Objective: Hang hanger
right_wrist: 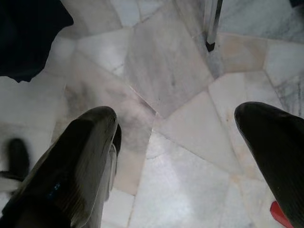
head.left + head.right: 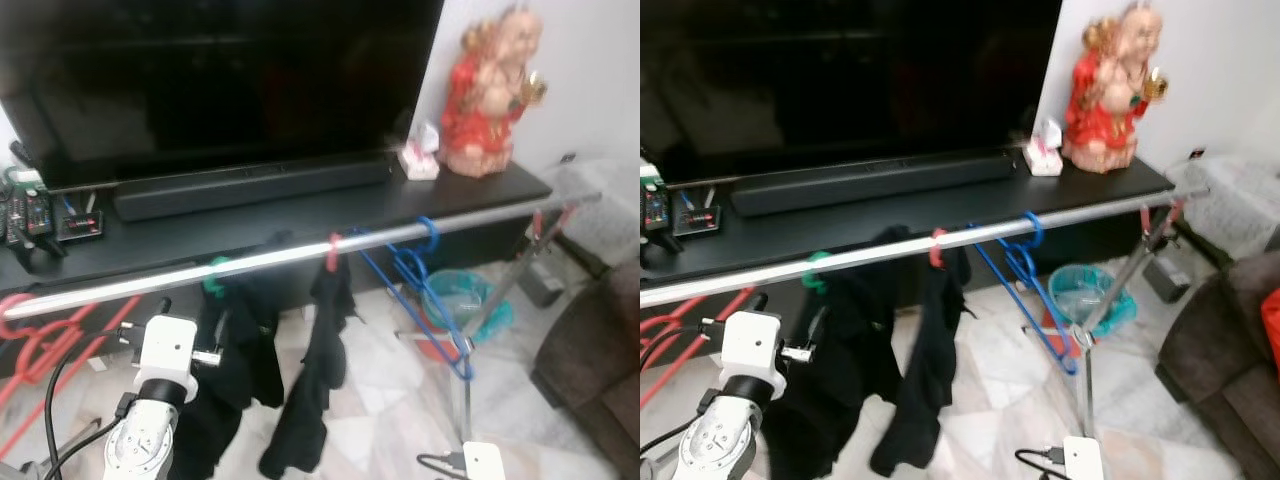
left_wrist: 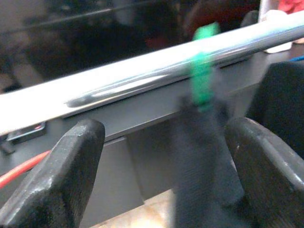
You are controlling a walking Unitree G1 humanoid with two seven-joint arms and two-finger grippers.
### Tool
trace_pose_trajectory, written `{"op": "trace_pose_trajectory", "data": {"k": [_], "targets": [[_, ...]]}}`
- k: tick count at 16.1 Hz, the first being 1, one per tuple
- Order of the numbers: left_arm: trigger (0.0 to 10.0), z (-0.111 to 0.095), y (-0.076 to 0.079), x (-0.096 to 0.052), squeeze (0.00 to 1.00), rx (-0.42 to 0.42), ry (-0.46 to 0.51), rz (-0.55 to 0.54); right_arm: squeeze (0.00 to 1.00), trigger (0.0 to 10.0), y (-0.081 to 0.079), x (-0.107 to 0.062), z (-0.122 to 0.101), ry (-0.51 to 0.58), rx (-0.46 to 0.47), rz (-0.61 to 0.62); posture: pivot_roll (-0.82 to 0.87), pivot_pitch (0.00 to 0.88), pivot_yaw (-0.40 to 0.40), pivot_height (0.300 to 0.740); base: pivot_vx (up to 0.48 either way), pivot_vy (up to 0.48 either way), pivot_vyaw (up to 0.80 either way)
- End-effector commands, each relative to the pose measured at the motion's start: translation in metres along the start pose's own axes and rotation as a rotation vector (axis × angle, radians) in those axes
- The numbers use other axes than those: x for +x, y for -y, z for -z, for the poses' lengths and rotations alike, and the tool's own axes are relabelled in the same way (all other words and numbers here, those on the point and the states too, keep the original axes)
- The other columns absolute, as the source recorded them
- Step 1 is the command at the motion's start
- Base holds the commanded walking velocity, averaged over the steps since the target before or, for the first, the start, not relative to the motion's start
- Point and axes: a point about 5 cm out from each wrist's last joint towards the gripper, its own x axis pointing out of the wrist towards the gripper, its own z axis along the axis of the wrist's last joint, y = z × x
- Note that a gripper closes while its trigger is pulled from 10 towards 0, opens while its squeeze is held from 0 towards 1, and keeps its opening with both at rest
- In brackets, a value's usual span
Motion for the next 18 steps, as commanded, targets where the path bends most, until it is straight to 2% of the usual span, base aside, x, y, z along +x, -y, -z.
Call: {"op": "trace_pose_trajectory", "data": {"k": [1, 4, 6, 8, 11, 13, 15, 16, 17, 18], "targets": [[10.0, -0.001, -0.002, -0.001, 0.0, 0.008, -0.003, 0.006, 0.0, 10.0, -0.004, 0.0, -0.001, 0.001, 0.012, -0.009, 0.11, 0.0, -0.063, 0.74, 0.0, 0.289, 0.0], [10.0, -0.002, 0.007, -0.002, 0.0, -0.004, -0.006, 0.101, 0.0, 10.0, -0.004, 0.0, 0.0, 0.001, 0.012, -0.009, 0.11, 0.0, -0.061, 0.74, 0.0, 0.0, 0.0], [10.0, 0.003, 0.015, -0.005, 0.0, 0.008, -0.056, 0.21, 0.0, 10.0, -0.004, 0.0, 0.0, 0.001, 0.013, -0.01, 0.11, 0.0, -0.061, 0.74, 0.0, 0.0, 0.0], [10.0, 0.008, 0.019, -0.007, 0.0, 0.031, -0.093, 0.268, 0.0, 10.0, -0.004, 0.0, 0.0, 0.0, 0.012, -0.01, 0.11, 0.0, -0.063, 0.74, 0.0, 0.0, 0.0], [10.0, 0.01, 0.016, 0.003, 0.0, 0.087, -0.119, 0.263, 0.0, 10.0, -0.004, 0.0, -0.001, 0.002, 0.013, -0.012, 0.11, 0.0, -0.062, 0.74, 0.0, 0.0, 0.0], [10.0, 0.006, 0.013, 0.02, 0.0, 0.137, -0.101, 0.188, 0.0, 10.0, -0.005, 0.0, -0.002, 0.004, 0.015, -0.014, 0.1, 0.0, -0.064, 0.74, 0.0, 0.0, 0.0], [10.0, 0.001, 0.011, 0.031, 0.0, 0.144, -0.073, 0.16, 0.0, 10.0, -0.005, 0.0, -0.002, 0.005, 0.017, -0.014, 0.1, 0.0, -0.064, 0.74, 0.0, 0.0, 0.0], [10.0, 0.0, 0.012, 0.034, 0.81, 0.144, -0.067, 0.169, 0.0, 10.0, -0.006, 0.0, -0.002, 0.006, 0.019, -0.015, 0.1, 0.0, -0.065, 0.74, 0.0, 0.0, 0.0], [10.0, 0.001, 0.014, 0.037, 1.0, 0.155, -0.067, 0.195, 0.0, 10.0, -0.006, 0.001, -0.002, 0.007, 0.02, -0.015, 0.09, 0.0, -0.066, 0.74, 0.0, 0.0, 0.0], [10.0, 0.003, 0.015, 0.039, 1.0, 0.177, -0.068, 0.222, 0.0, 10.0, -0.006, 0.001, -0.003, 0.008, 0.021, -0.016, 0.09, 0.0, -0.063, 0.74, 0.0, 0.0, 0.0]]}}
